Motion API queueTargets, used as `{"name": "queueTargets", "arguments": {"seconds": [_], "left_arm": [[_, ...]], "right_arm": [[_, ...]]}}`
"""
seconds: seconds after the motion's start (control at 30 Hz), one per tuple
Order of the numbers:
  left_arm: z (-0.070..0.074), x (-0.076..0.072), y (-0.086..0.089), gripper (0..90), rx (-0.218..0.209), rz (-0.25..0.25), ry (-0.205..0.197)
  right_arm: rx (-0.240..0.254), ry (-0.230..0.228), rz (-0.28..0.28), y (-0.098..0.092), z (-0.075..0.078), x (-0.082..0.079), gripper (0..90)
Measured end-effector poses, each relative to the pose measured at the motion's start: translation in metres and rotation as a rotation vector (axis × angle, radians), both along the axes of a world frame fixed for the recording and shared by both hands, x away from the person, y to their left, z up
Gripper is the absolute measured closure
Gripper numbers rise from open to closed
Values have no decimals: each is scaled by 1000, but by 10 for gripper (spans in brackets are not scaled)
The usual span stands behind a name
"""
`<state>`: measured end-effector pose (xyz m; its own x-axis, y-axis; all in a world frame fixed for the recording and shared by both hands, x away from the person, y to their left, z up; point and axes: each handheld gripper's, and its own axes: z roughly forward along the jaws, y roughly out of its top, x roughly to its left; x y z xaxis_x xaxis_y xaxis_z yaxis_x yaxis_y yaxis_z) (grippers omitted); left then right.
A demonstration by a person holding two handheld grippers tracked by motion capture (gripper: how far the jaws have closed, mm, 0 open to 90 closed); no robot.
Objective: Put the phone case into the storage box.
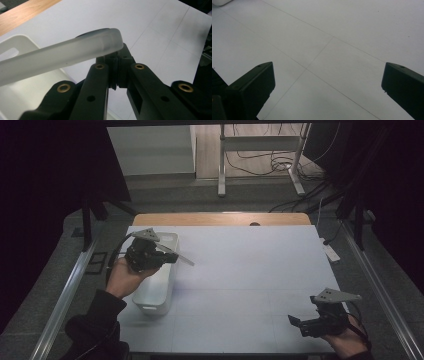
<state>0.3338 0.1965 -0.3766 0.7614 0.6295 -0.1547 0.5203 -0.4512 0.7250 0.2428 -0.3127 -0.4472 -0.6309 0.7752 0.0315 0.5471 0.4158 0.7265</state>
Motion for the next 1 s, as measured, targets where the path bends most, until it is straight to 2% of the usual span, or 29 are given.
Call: {"name": "queueTargets", "arguments": {"seconds": [0.43,1.0], "left_arm": [[5,6,15,882,13,48,3],[8,21,30,882,59,124,22]], "right_arm": [[-9,-4,-56,-12,0,-10,0],[0,-8,-110,-24,0,-20,0]]}}
